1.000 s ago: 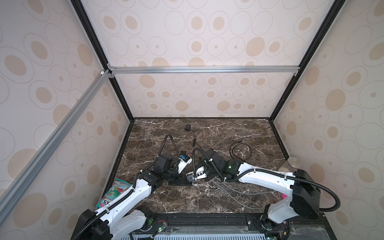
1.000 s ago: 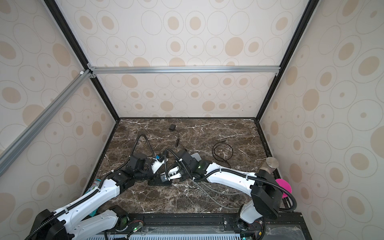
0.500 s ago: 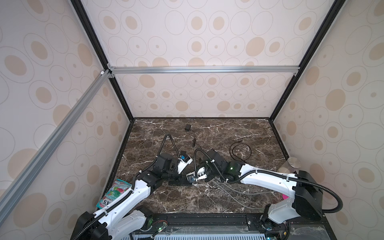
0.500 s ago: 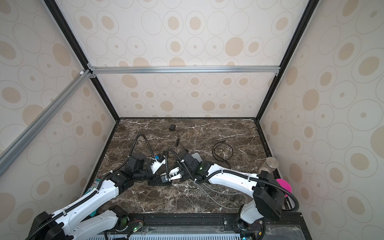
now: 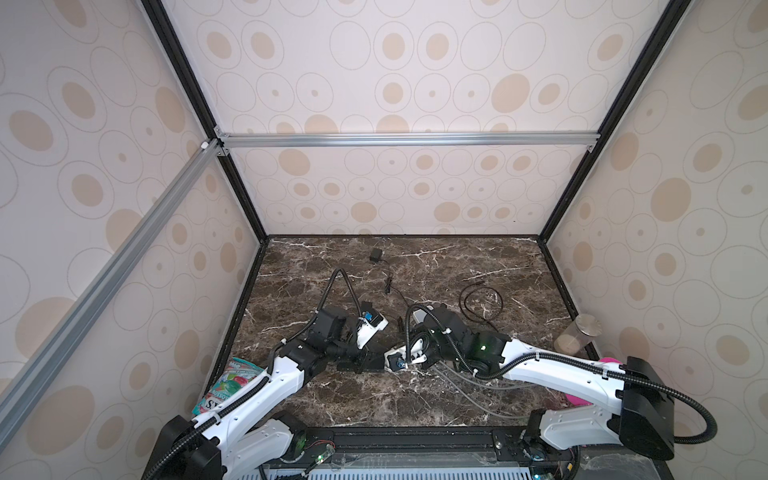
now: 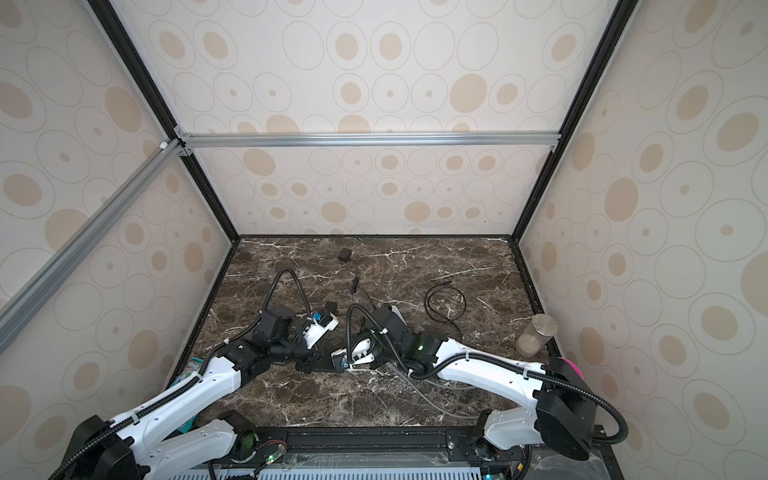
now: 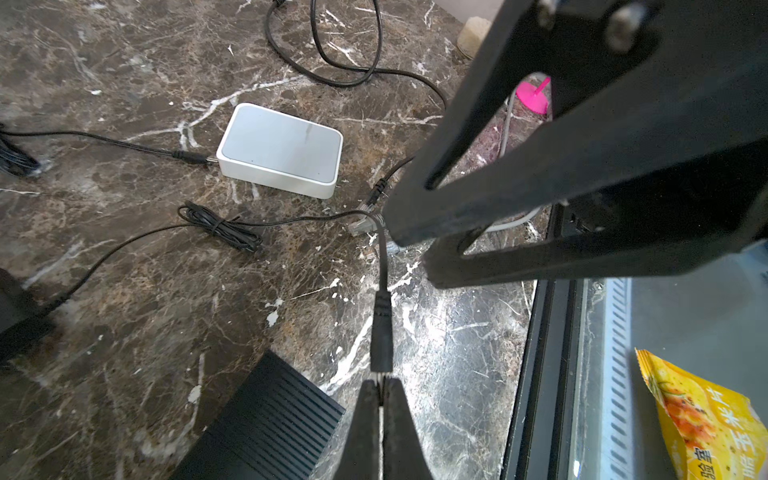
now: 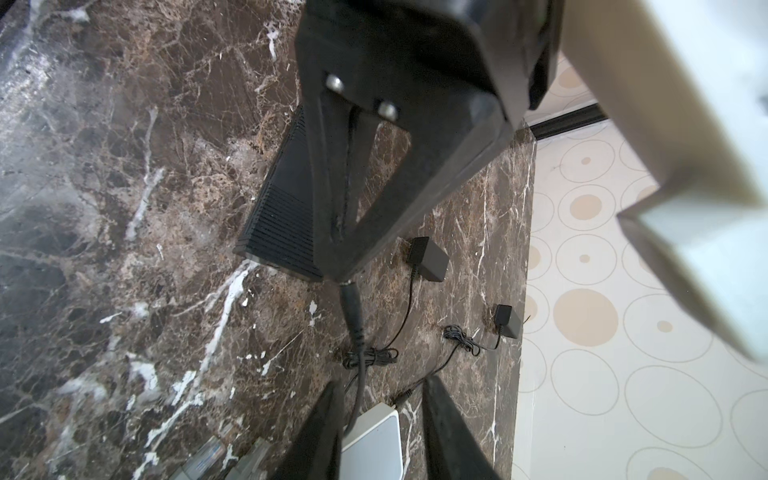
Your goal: Insert the plug into the switch port
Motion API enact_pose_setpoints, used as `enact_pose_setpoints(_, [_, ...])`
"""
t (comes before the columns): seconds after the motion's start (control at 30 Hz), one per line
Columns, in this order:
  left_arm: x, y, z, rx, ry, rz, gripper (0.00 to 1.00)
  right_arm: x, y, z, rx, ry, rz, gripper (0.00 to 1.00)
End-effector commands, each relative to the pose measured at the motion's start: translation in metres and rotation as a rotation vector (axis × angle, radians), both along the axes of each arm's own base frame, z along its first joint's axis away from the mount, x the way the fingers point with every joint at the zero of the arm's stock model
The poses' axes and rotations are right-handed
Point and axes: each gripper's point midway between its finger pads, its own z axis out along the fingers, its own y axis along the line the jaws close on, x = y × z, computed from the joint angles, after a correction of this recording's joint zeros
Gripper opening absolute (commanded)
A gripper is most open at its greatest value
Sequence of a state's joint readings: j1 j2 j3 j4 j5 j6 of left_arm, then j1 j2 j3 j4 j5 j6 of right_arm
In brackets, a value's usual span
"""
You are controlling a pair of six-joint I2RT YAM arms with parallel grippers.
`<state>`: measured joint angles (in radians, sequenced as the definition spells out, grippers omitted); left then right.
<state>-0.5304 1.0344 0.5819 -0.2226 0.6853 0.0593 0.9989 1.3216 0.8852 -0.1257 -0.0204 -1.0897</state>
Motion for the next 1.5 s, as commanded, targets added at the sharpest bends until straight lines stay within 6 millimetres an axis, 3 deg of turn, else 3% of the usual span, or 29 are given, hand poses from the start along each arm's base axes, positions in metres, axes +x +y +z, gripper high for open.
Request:
enact_pose_setpoints(0.0, [0.002, -0.009, 0.022, -0.053, -0.033, -0.041, 0.0, -0.001, 0.003, -0.005, -0.024, 0.009, 0.02, 0.33])
enact_pose_setpoints(1.47, [0.0, -0.014, 0.021, -0.07, 0.003, -0.062, 0.0, -0.005, 0.01, -0.021, -0.087, 0.053, 0.033, 0.18])
